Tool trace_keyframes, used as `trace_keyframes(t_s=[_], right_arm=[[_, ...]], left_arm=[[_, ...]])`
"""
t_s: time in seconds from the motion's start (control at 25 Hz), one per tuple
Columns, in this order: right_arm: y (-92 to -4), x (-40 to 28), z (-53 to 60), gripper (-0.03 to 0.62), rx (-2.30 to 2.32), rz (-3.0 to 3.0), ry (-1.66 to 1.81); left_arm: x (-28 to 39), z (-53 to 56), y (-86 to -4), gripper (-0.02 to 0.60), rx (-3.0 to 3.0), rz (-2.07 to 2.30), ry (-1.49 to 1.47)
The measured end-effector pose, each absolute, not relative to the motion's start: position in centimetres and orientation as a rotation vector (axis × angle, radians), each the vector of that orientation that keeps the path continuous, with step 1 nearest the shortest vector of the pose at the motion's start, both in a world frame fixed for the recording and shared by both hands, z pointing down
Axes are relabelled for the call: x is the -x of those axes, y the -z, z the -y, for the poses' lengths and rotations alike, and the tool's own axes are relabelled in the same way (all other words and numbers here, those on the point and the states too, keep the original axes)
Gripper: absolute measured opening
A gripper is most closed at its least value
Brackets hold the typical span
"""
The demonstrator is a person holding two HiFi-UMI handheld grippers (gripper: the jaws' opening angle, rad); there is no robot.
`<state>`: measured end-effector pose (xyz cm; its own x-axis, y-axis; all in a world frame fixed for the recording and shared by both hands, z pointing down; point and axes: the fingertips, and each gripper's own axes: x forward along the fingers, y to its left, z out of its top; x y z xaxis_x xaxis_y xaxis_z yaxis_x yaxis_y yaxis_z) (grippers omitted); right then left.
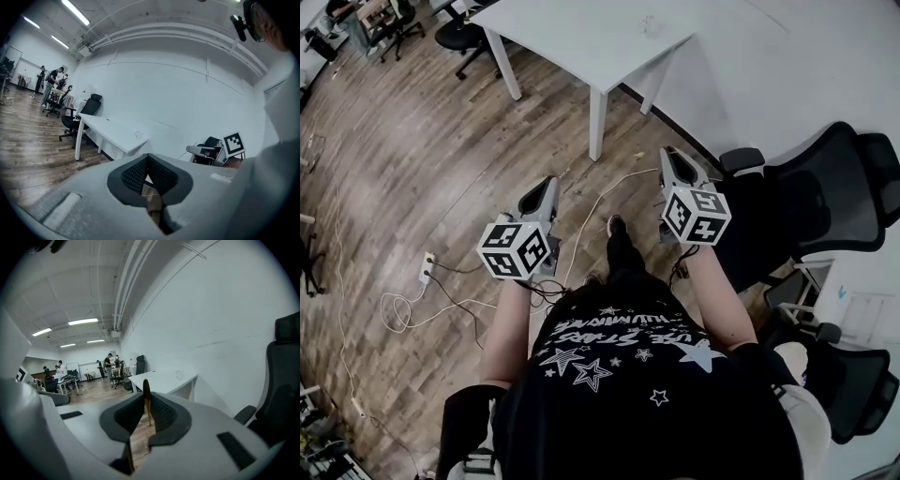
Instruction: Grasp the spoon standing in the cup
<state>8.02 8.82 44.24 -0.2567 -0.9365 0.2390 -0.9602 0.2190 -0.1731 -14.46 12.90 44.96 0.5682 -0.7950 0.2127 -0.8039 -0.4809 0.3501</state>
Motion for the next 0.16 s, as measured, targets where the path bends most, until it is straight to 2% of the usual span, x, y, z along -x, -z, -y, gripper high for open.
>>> trace_keyframes(t_s=[0.16], right_arm=[[-44.68, -8.42, -9.69, 0.046, -1.869, 2.372, -0.441]], left_arm=[[14.19, -13.36, -45.44, 0.006, -2.395, 1.279, -0.037]])
